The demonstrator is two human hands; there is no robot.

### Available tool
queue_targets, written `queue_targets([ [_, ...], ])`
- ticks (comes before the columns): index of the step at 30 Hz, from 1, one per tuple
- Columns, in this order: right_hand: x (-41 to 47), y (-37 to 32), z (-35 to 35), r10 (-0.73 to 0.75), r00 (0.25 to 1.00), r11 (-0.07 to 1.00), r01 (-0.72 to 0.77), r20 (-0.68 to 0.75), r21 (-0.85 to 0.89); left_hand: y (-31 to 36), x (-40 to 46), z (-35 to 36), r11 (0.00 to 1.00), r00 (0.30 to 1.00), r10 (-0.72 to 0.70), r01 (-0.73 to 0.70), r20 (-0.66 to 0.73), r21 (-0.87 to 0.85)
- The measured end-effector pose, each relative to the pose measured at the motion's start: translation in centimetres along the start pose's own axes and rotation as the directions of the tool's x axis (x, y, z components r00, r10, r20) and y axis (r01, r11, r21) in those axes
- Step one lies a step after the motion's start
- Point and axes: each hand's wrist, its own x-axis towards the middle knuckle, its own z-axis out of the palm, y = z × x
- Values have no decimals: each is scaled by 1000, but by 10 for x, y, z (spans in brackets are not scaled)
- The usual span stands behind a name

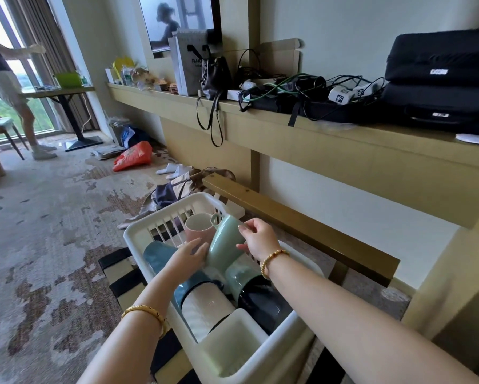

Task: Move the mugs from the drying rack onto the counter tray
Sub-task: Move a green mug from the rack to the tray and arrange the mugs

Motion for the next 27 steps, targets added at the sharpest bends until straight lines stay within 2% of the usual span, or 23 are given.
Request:
queue_targets([
  [3, -12, -20, -16, -22, 999, 989, 28, -45, 147, 24, -11, 3, 959, 998, -17, -3, -68, -284],
  [4, -16, -27, -22, -32, 998, 981, 43, -60, 189, 35, -16, 5, 911, 996, -47, 14, -70, -413],
  [6, -27, -44, -34, -63, 992, 967, 86, -106, 238, 58, -25, 11, 748, 997, -72, 48, -9, -661],
  [7, -34, -53, -41, -83, 987, 959, 117, -141, 259, 72, -31, 14, 678, 998, -54, 57, 28, -733],
  [9, -47, -70, -55, -115, 969, 935, 180, -218, 305, 106, -48, 18, 625, 998, 20, 31, 55, -780],
  [12, -72, -94, -79, -144, 943, 895, 253, -300, 366, 160, -71, 21, 521, 993, 120, -62, 1, -851],
  [15, -100, -114, -113, -160, 931, 877, 287, -328, 386, 213, -96, 26, 416, 989, 142, -91, -34, -905],
  [18, -132, -126, -154, -183, 921, 860, 320, -345, 397, 258, -115, 38, 379, 984, 168, -123, -62, -917],
  [22, -171, -127, -212, -202, 908, 863, 342, -367, 372, 309, -139, 65, 342, 981, 194, -87, -20, -936],
  [24, -189, -125, -240, -208, 905, 909, 319, -372, 267, 331, -151, 80, 332, 980, 198, -84, -18, -939],
  [26, -205, -124, -271, -223, 884, 968, 251, -411, 14, 351, -162, 96, 385, 978, 203, -131, -54, -914],
  [27, -212, -125, -287, -265, 853, 964, 225, -450, -141, 360, -167, 105, 423, 974, 213, -165, -79, -891],
])
